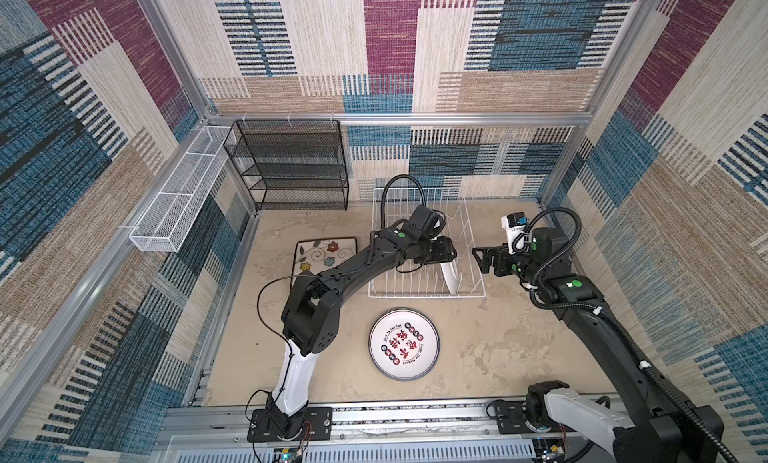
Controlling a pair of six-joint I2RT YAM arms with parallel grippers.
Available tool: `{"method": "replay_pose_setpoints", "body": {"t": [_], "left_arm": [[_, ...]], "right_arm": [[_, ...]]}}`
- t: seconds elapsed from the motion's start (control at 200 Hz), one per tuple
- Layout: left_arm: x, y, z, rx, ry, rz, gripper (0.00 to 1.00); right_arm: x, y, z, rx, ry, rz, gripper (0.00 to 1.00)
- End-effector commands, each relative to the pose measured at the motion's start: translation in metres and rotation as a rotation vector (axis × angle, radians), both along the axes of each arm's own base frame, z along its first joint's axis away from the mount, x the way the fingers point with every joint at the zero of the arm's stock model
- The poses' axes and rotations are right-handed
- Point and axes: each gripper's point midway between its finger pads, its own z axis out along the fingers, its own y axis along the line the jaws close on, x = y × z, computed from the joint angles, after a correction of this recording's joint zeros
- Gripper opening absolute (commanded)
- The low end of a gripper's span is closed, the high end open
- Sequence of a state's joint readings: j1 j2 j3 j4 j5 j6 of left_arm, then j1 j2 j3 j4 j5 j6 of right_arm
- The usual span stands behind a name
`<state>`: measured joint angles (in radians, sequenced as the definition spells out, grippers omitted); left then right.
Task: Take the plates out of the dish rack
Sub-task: 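Move the left gripper back to the dish rack beside the white plates, then grasp the top edge of a plain white plate in the rack with the left gripper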
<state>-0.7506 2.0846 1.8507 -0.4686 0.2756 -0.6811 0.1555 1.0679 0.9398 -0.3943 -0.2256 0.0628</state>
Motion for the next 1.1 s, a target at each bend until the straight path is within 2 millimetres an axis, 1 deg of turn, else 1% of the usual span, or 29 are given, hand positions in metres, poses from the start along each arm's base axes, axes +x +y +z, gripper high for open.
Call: {"method": "replay_pose_setpoints", "body": {"t": [0.0,0.05,0.115,0.275,0.446,0.541,0.581,0.661,0.756,0.806,0.967,1.097], "left_arm": [[0.001,-0.002,-0.003,-0.011,0.037,0.034,0.5],[0.001,-0.003,-0.006,-0.011,0.045,0.04,0.44],[0.001,-0.004,-0.007,-0.013,0.05,0.042,0.41],[0.0,-0.004,-0.008,-0.021,0.066,0.055,0.31],[-0.002,-0.005,-0.007,-0.047,0.09,0.069,0.28],[-0.004,-0.008,-0.005,-0.076,0.103,0.067,0.19],[-0.004,-0.009,-0.005,-0.083,0.11,0.067,0.17],[-0.005,-0.01,-0.003,-0.098,0.114,0.067,0.08],[-0.005,-0.01,0.0,-0.103,0.109,0.073,0.04],[-0.005,-0.009,0.003,-0.101,0.103,0.074,0.0],[-0.007,-0.007,0.013,-0.11,0.099,0.074,0.0],[-0.01,-0.012,0.03,-0.155,0.107,0.057,0.0]], "right_arm": [[0.002,0.0,0.005,0.01,-0.012,-0.005,1.0],[0.002,0.0,0.005,0.009,-0.013,-0.004,1.0],[0.003,0.0,0.006,0.008,-0.013,-0.005,1.0],[0.004,-0.001,0.009,0.01,-0.019,-0.007,1.0],[0.003,-0.003,0.01,0.011,-0.023,-0.017,1.0],[0.003,-0.003,0.011,0.01,-0.024,-0.02,1.0],[0.003,-0.004,0.012,0.011,-0.028,-0.021,1.0],[0.003,-0.003,0.013,0.012,-0.03,-0.021,1.0],[0.003,-0.003,0.014,0.014,-0.03,-0.019,1.0],[0.004,-0.003,0.014,0.014,-0.03,-0.019,1.0],[0.003,-0.002,0.016,0.017,-0.034,-0.012,1.0],[0.003,-0.002,0.019,0.022,-0.039,-0.013,1.0]]}}
